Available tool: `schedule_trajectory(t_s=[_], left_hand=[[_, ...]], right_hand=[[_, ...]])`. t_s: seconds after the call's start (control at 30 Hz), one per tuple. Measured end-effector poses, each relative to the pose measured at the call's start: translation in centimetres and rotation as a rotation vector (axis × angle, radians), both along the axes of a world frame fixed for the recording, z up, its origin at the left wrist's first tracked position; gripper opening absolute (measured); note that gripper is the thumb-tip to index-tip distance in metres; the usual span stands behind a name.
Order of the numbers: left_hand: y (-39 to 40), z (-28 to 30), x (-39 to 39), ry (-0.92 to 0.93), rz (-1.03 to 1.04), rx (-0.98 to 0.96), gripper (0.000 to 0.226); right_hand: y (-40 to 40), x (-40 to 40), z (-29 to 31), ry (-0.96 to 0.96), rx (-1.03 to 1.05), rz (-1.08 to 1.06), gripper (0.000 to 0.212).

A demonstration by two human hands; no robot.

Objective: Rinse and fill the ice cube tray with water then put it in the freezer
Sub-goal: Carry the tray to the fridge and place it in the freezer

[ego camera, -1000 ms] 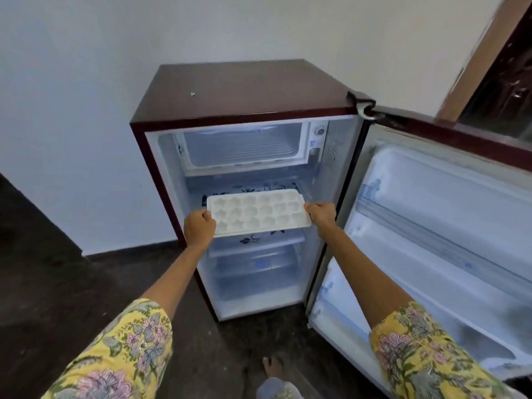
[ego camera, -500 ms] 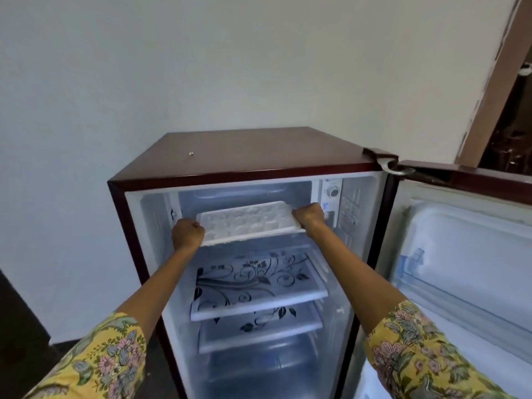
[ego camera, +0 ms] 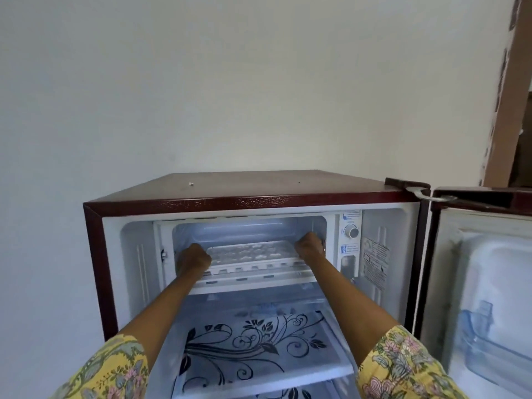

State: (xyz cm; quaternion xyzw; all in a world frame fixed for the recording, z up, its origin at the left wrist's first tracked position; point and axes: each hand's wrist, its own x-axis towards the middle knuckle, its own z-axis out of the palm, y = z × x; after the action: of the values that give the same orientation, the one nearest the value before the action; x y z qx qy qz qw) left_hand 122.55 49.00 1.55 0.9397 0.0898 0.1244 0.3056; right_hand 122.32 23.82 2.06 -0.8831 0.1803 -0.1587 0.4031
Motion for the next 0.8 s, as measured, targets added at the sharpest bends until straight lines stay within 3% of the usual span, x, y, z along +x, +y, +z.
schedule_trajectory(t_s=[0.13, 0.23, 0.47, 0.53, 0.63, 0.73, 0.8], left_hand=[[0.4, -0.5, 1.8, -0.038, -0.036, -0.073, 0.022], [0.6, -1.0, 3.0, -0.095, -0.024, -0.098, 0.041], [0.4, -0.3, 0.6, -0.121, -0.004, -0.093, 0.023], [0.0, 0.2, -0.5, -0.192, 0.022, -0.026, 0.041], [-1.5, 0.8, -3.3, -0.175, -0.082, -0.022, 0.054], [-1.9, 0.4, -6.5, -0.187, -0.131, -0.127, 0.061], [-1.8, 0.1, -9.4, -0.211, -0.146, -0.055, 0.061]], right_hand=[[-0.2, 1.6, -0.4, -0.047, -0.007, -0.027, 0.023], [-0.3, 2.7, -0.9, -0.062, -0.02, -0.034, 0.022], [0.9, 1.0, -1.7, -0.178, 0.061, -0.036, 0.036], [2.1, -0.5, -1.5, -0.234, -0.048, -0.066, 0.046], [3.6, -3.2, -1.2, -0.333, -0.149, -0.054, 0.042], [4.4, -6.7, -1.4, -0.302, -0.198, -0.016, 0.035], [4.3, -10.8, -1.1, -0.253, -0.218, -0.014, 0.035]])
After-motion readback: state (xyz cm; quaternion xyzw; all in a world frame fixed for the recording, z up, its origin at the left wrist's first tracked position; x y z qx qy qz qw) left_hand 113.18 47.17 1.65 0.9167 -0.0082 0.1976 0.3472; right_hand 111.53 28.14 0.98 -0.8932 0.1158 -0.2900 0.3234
